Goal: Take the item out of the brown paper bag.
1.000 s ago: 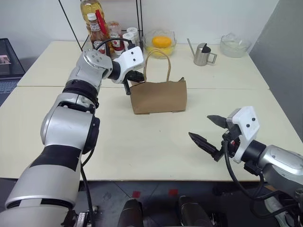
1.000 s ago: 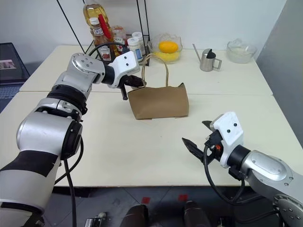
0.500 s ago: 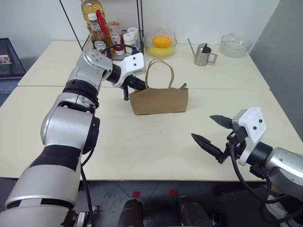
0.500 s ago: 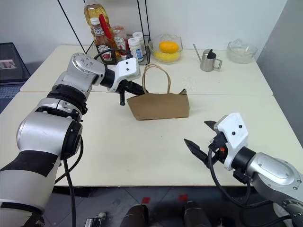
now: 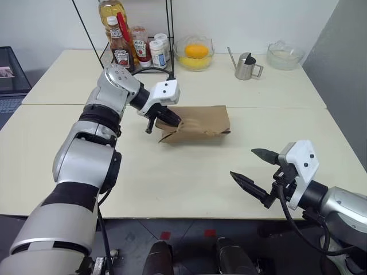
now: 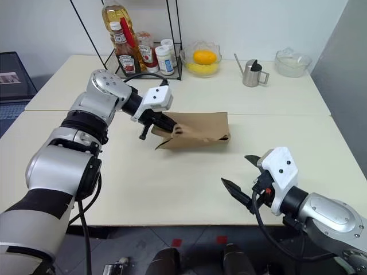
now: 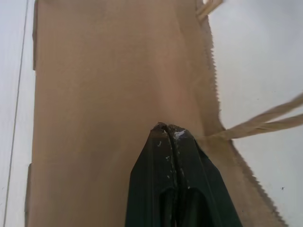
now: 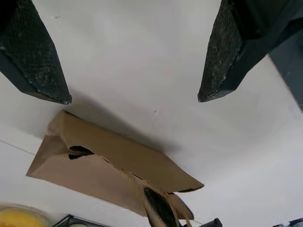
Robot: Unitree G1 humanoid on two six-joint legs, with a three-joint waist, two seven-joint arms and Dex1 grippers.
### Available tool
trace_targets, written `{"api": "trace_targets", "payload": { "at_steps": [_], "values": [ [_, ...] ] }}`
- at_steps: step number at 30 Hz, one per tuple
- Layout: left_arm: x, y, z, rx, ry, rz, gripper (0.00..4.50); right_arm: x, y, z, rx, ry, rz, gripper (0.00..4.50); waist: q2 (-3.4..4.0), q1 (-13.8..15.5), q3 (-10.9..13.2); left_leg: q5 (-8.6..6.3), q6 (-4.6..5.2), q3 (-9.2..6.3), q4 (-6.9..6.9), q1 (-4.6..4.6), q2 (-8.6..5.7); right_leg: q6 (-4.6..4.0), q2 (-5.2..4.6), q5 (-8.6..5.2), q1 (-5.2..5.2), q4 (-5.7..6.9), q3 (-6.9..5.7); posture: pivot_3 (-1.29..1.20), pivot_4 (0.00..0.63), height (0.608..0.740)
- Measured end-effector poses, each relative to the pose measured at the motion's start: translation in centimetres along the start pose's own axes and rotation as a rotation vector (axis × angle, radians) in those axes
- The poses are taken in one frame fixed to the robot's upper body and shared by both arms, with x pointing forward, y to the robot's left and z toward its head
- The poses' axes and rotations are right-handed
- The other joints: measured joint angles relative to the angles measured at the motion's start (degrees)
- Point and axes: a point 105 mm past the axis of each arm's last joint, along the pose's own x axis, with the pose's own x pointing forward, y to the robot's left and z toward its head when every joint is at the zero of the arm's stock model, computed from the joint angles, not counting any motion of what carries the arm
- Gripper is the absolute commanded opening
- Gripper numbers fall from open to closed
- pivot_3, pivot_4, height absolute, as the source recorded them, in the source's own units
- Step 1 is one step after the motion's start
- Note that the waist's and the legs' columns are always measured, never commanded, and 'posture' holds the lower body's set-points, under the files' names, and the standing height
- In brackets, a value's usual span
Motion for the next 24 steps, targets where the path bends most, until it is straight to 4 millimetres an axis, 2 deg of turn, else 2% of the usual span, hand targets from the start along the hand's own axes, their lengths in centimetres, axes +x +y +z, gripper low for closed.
{"api": "trace_targets", "payload": {
  "at_steps": [7, 11, 16, 19, 24],
  "values": [
    [0.4, -2.9, -0.9, 0.018, 0.015, -0.098, 0.00, -0.3, 0.4, -0.7, 0.010, 0.017, 0.016, 4.48, 0.00, -0.1, 0.0, 0.01, 0.01, -0.04, 0.05, 0.02, 0.03, 0.00, 0.02, 0.00, 0.00, 0.08, 0.01, 0.00, 0.150, 0.740],
    [-0.1, -4.1, -0.4, 0.041, 0.010, -0.134, 0.00, -0.5, 0.6, -1.1, 0.007, 0.033, 0.023, 4.48, 0.00, 0.0, 0.0, 0.01, 0.01, -0.05, 0.16, 0.02, 0.02, 0.00, 0.02, 0.00, 0.05, 0.10, 0.00, 0.00, 0.150, 0.740],
    [0.0, -4.5, 0.4, 0.077, -0.009, -0.151, 0.00, -0.6, 0.5, -1.0, -0.025, 0.018, 0.021, 4.48, 0.00, 0.1, 0.0, 0.00, 0.02, -0.09, 0.30, 0.02, 0.01, 0.00, 0.02, 0.00, 0.10, 0.11, -0.02, 0.00, 0.150, 0.740],
    [-0.4, -5.5, 1.2, 0.132, -0.068, -0.157, 0.00, -0.7, 0.8, -1.6, -0.070, 0.041, 0.039, 4.48, 0.00, 0.1, 0.0, 0.00, 0.02, -0.10, 0.30, 0.02, 0.03, 0.00, 0.03, 0.00, 0.10, 0.12, -0.03, 0.00, 0.150, 0.740],
    [-1.5, -8.4, 1.6, 0.210, -0.116, -0.202, 0.00, -0.8, 1.4, -2.5, -0.105, 0.066, 0.072, 4.48, 0.00, 0.0, 0.0, 0.00, 0.02, -0.11, 0.38, 0.13, 0.04, 0.00, 0.06, -0.01, 0.16, 0.24, -0.01, 0.00, 0.150, 0.740]
  ]
}}
